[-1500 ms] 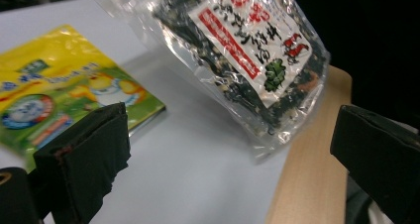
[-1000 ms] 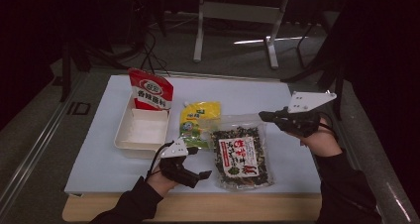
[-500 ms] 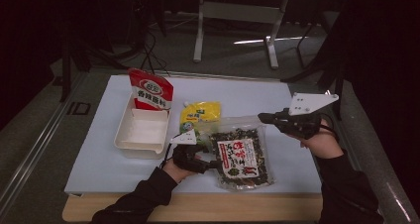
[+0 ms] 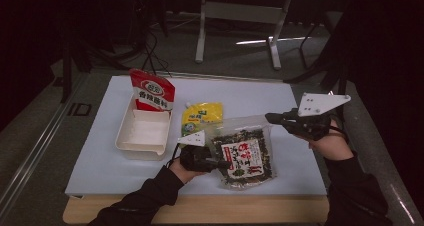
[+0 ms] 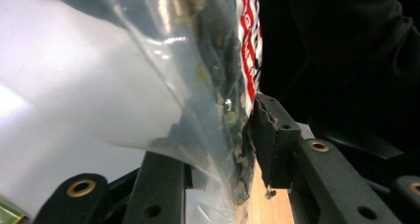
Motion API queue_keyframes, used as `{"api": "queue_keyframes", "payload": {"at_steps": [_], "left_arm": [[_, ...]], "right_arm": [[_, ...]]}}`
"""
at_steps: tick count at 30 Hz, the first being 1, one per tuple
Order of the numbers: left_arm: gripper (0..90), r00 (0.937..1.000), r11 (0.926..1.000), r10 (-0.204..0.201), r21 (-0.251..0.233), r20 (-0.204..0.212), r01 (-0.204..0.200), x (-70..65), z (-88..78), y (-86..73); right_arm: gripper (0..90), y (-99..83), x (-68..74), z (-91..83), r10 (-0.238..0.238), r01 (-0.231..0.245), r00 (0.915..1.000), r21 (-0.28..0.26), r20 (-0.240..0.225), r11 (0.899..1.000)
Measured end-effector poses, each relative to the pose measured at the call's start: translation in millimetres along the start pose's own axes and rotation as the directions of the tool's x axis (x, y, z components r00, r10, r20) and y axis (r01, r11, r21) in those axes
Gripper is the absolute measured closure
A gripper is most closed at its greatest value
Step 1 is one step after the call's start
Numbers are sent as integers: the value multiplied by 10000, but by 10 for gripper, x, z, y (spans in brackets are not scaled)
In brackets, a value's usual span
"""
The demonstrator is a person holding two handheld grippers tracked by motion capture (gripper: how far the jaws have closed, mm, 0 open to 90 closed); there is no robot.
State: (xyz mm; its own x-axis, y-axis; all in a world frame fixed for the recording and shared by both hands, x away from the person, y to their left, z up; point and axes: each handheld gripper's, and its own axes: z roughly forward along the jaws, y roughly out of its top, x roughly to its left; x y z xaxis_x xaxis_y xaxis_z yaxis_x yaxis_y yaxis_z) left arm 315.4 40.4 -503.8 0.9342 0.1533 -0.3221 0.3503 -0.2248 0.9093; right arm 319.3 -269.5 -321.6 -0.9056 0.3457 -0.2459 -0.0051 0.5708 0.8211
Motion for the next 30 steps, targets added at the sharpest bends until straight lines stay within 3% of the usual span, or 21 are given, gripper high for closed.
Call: {"api": "queue_keyframes", "payload": {"at_steps": [5,12,19,25,30], "left_arm": [[754,9989,9995,297,103,-362,-293,-132,-45,161],[766,9980,9981,488,387,-393,-473,-221,-101,318],[767,9973,9980,588,271,-437,-577,-311,-191,443],[767,9942,9973,733,157,-788,-723,-344,-337,551],[767,9900,9968,803,64,-1160,-801,-347,-506,651]], "right_arm": [[900,10,-15,-92,23,-15,9994,-208,344,9998],[889,-3,-41,-175,199,-164,9979,-584,612,9982],[613,-24,-61,-205,606,-548,9959,-853,675,9949],[481,-91,-103,-224,1345,-1255,9882,-1157,736,9853],[442,-194,-132,-185,1973,-1863,9767,-1238,839,9747]]}}
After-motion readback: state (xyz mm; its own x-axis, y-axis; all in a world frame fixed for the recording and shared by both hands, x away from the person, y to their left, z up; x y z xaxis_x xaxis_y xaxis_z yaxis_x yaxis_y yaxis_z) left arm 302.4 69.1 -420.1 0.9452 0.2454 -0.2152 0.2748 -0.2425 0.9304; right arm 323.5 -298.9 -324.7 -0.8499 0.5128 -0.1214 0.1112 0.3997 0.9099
